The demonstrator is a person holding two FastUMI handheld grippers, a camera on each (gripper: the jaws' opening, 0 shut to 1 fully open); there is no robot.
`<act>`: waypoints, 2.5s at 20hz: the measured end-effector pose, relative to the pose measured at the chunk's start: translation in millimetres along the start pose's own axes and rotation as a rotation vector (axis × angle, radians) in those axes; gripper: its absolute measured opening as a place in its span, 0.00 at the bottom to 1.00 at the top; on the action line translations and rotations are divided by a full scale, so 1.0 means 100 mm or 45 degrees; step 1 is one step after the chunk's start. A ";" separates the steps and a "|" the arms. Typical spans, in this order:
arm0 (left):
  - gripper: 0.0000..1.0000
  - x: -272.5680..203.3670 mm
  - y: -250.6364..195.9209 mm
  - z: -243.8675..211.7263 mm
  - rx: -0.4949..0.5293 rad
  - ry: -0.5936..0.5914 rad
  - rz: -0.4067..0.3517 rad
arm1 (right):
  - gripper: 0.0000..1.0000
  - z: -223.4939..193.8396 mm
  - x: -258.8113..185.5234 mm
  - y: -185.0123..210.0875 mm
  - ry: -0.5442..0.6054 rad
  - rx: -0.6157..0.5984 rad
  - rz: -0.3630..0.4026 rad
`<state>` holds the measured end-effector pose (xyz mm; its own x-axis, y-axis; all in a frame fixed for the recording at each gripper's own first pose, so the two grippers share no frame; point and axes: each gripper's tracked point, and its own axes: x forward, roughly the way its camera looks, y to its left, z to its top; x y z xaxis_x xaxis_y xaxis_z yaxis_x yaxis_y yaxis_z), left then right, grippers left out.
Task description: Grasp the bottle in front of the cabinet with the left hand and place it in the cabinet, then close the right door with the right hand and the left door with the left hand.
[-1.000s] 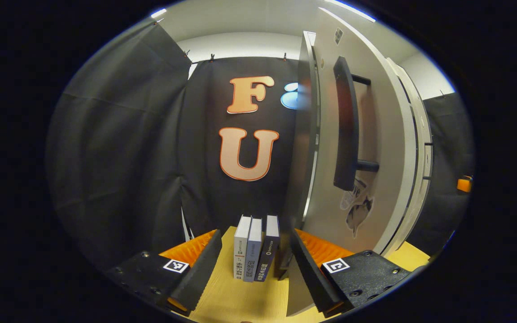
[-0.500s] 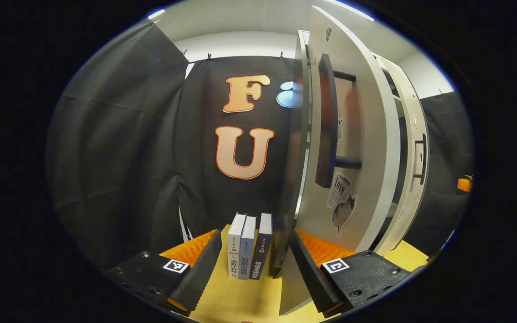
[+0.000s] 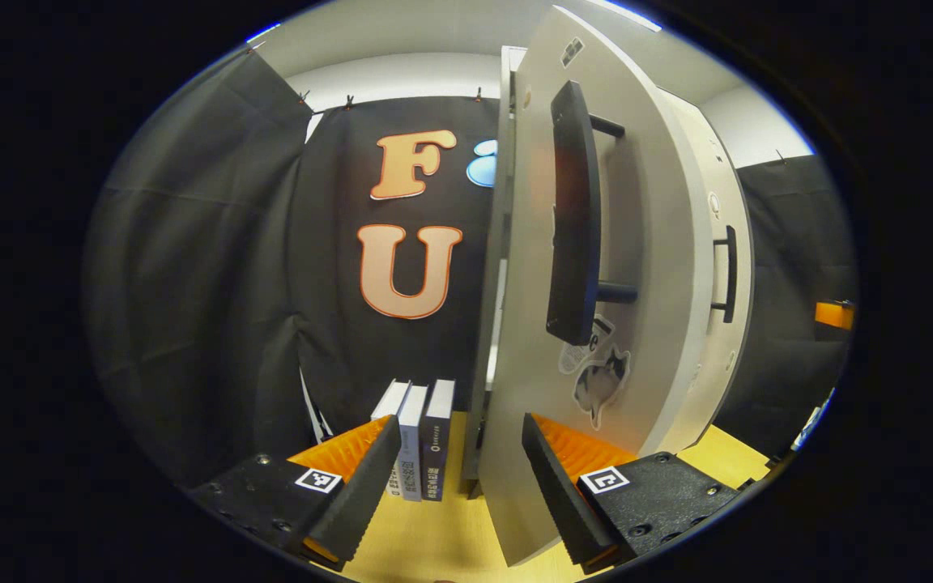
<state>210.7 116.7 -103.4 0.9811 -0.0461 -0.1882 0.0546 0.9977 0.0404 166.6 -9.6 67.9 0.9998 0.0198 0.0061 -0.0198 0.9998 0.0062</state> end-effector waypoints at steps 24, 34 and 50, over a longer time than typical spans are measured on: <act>0.92 1.01 -1.48 -0.05 0.002 0.040 -0.164 | 0.96 -0.07 -0.09 -1.09 0.027 0.038 -0.150; 0.92 1.14 -1.54 -0.05 0.035 0.072 -0.144 | 0.97 -0.08 -0.19 -1.17 0.051 0.033 -0.165; 0.92 0.37 -1.25 0.67 0.018 0.031 -0.138 | 0.96 0.03 -0.37 -0.83 0.069 0.026 -0.049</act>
<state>253.0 -13.5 -49.4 0.9643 -0.1527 -0.2162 0.1633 0.9861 0.0320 131.4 -93.3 70.2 0.9987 -0.0176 -0.0484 0.0188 0.9995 0.0258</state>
